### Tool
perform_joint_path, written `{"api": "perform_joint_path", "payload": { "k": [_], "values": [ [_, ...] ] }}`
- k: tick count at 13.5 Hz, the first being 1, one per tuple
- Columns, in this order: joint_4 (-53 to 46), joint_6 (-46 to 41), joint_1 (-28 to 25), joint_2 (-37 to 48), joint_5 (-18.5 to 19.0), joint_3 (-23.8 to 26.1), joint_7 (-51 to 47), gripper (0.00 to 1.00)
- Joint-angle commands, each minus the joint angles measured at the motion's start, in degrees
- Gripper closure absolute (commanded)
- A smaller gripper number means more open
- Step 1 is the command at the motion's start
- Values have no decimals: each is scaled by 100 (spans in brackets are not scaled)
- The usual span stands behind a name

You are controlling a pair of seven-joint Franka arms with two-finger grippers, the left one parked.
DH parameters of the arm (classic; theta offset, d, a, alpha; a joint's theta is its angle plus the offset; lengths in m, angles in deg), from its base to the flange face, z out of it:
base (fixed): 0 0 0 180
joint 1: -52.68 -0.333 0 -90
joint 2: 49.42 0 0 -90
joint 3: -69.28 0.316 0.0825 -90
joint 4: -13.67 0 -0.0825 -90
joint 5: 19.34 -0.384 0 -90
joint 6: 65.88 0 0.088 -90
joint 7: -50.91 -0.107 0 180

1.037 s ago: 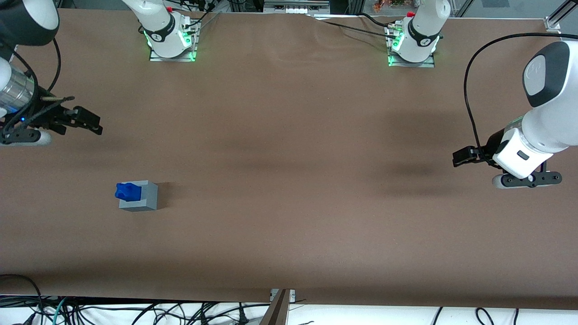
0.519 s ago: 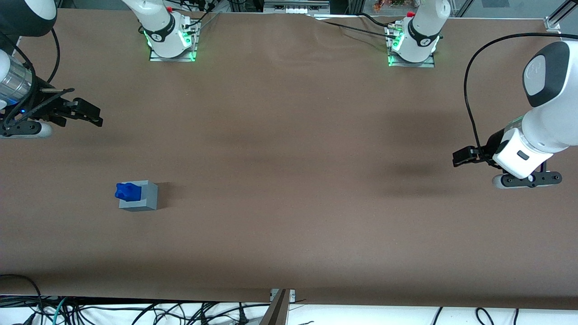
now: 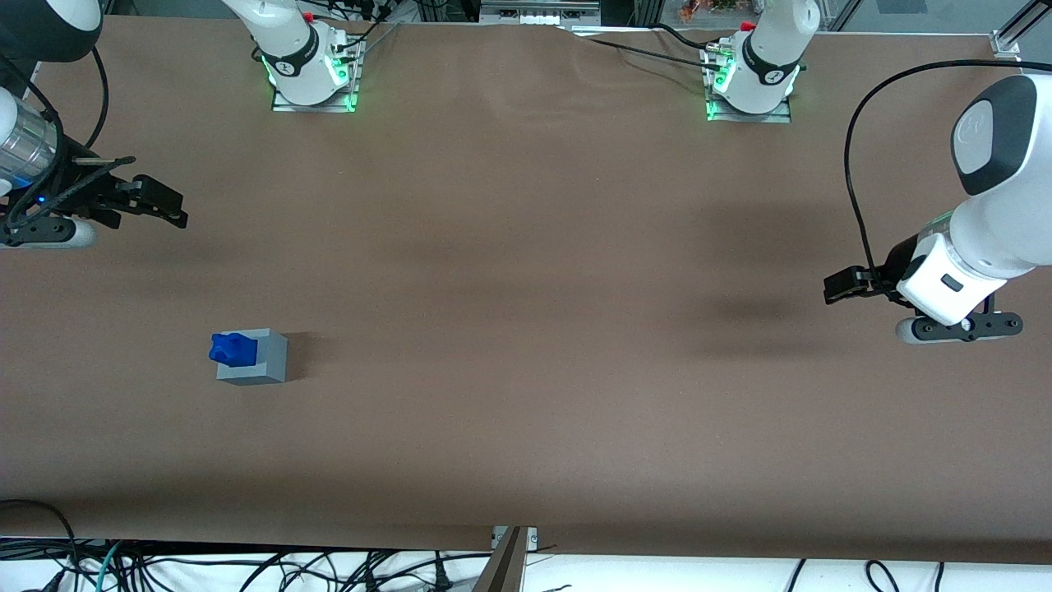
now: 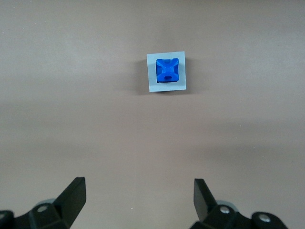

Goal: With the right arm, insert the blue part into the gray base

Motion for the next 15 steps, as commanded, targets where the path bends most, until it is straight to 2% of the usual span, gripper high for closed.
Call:
{"api": "perform_joint_path", "payload": {
  "k": [1, 3, 4, 6, 7, 11, 15],
  "values": [
    [-93, -175, -35, 90, -78, 23, 116, 0],
    [-93, -246, -324, 117, -69, -160, 55, 0],
    [-93, -246, -613, 125, -69, -449, 19, 0],
    [-93, -228, -1630, 117, -69, -1527, 28, 0],
    [-93, -220, -1879, 99, -60, -1794, 63, 0],
    [-85, -193, -1855, 55, -60, -1814, 107, 0],
    [-76, -202, -1584, 55, -51, -1604, 116, 0]
  ]
}}
